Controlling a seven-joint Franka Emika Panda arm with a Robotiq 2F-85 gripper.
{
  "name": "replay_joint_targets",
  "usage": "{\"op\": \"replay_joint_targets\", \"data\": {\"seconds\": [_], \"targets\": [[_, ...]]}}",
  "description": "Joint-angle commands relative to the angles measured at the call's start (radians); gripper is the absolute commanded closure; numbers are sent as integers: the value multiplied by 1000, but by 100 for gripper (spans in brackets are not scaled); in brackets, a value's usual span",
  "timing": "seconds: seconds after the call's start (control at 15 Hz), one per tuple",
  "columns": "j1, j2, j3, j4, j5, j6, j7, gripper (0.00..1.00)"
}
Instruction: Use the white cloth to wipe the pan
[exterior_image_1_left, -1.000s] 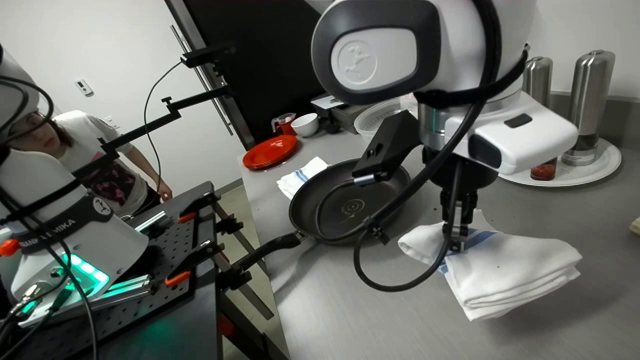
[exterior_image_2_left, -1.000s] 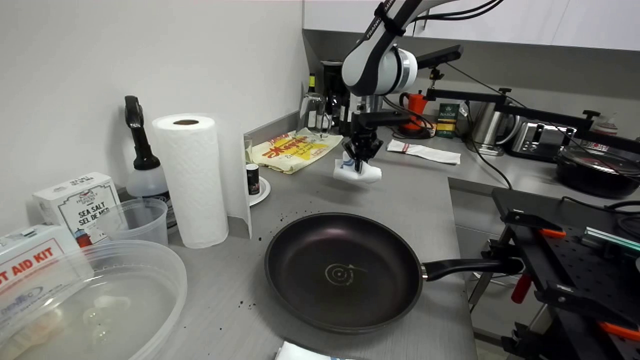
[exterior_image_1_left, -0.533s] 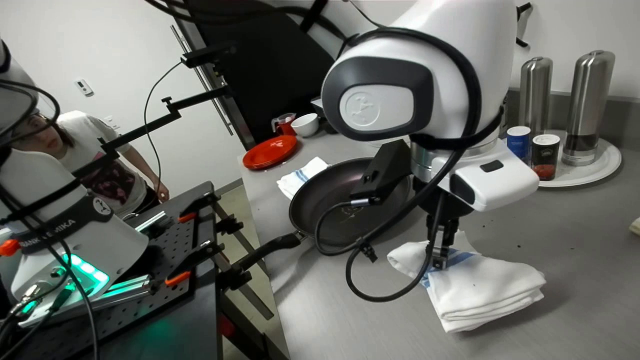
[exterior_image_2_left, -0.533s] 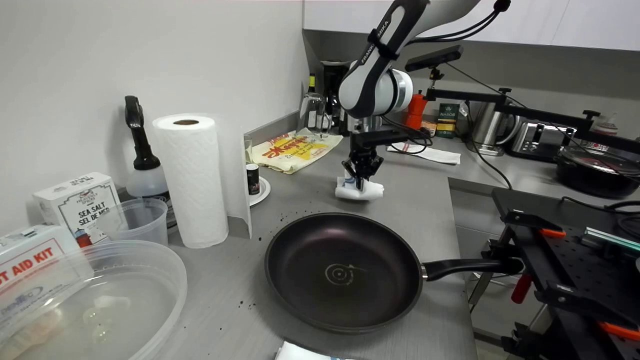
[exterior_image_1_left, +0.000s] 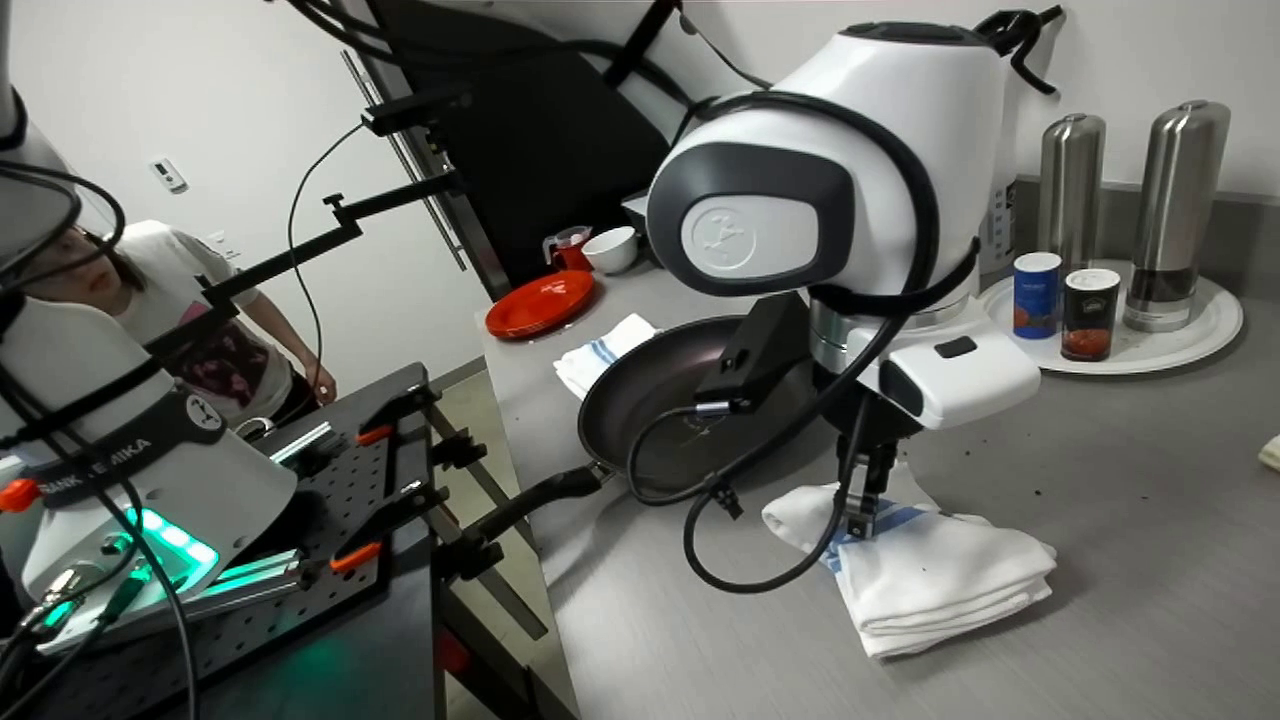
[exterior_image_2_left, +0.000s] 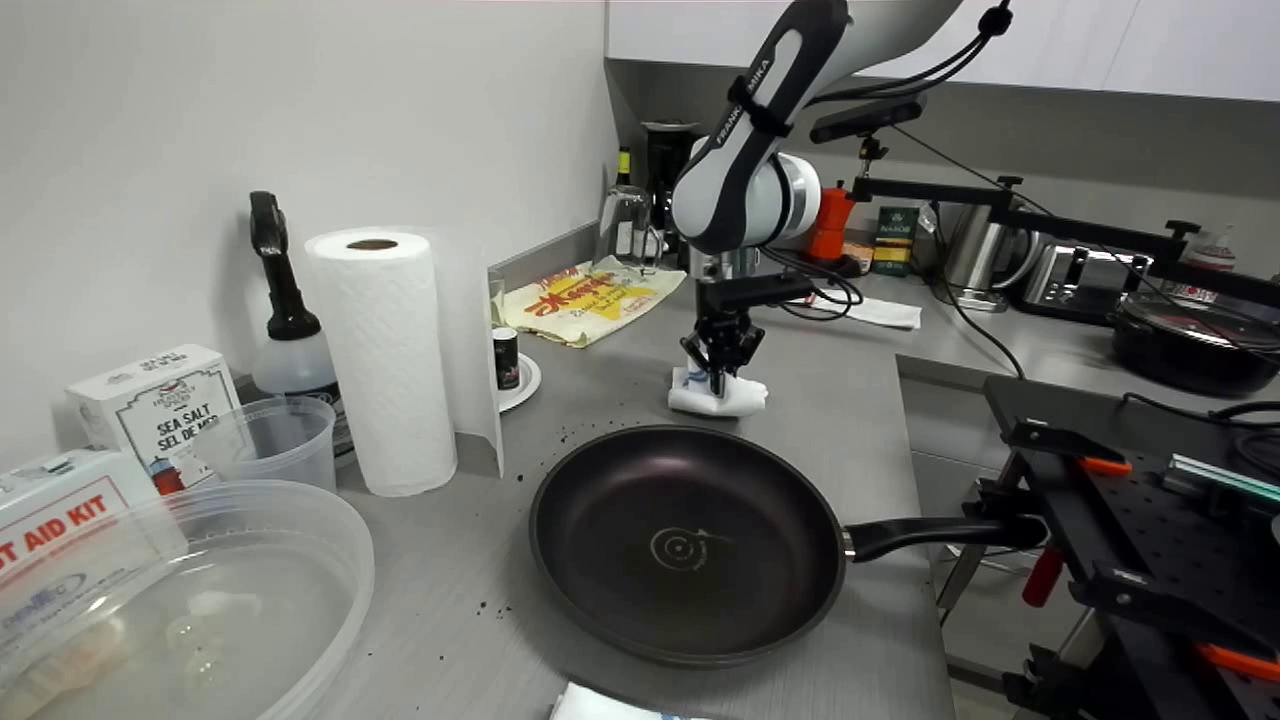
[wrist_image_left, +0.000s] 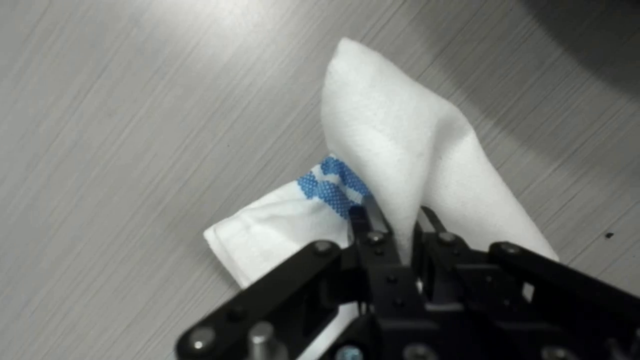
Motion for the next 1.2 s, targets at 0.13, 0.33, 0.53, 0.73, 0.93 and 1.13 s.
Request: {"op": "replay_joint_targets", "data": {"seconds": [0.13, 0.33, 0.53, 0.73, 0.93, 1.13], "targets": [[13, -20, 3, -22, 1, -2, 10, 42], [16, -30, 2, -29, -1, -5, 7, 22], [18, -60, 4, -50, 1, -5, 3, 1], [33, -117, 2, -98, -5, 9, -4, 0], [58, -220, 8, -186, -19, 11, -31, 0], [102, -360, 14, -313, -43, 21, -61, 0]]}}
